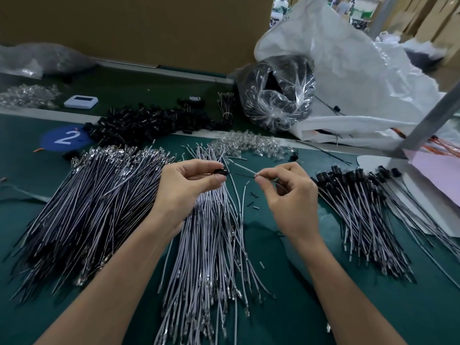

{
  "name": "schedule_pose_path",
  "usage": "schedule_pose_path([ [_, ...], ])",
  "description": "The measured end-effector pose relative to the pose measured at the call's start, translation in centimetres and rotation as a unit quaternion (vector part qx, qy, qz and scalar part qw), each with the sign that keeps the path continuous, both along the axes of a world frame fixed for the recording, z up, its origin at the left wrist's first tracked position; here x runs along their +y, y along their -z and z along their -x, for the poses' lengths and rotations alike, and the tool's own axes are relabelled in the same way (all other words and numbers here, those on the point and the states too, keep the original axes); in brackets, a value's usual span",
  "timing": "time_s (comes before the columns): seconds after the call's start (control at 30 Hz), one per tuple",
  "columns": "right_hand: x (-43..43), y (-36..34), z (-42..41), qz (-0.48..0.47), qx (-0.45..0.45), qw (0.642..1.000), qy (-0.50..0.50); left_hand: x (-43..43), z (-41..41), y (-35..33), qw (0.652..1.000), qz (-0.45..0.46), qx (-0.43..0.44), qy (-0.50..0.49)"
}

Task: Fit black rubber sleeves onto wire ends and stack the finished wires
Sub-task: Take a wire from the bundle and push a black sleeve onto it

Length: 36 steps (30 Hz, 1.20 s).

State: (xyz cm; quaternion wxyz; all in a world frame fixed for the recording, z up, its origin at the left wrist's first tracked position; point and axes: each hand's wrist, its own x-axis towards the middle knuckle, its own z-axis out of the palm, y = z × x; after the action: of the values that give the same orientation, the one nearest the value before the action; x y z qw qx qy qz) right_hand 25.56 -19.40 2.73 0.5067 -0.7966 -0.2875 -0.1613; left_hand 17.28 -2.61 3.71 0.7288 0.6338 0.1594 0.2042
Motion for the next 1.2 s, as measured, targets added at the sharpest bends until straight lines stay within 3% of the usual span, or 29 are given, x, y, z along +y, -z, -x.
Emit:
schedule_pose_path([
  [0.67, -0.20, -0.39, 0.14, -0.057, 0.062, 0.996, -0.008, -0.27, -0.04, 0.01, 0.999, -0.007, -0.037, 0.003],
  [1.2, -0.17, -0.46, 0.13, -0.041, 0.064, 0.997, -0.006, -0.19, -0.01, 0.02, 0.999, 0.028, -0.045, 0.004],
])
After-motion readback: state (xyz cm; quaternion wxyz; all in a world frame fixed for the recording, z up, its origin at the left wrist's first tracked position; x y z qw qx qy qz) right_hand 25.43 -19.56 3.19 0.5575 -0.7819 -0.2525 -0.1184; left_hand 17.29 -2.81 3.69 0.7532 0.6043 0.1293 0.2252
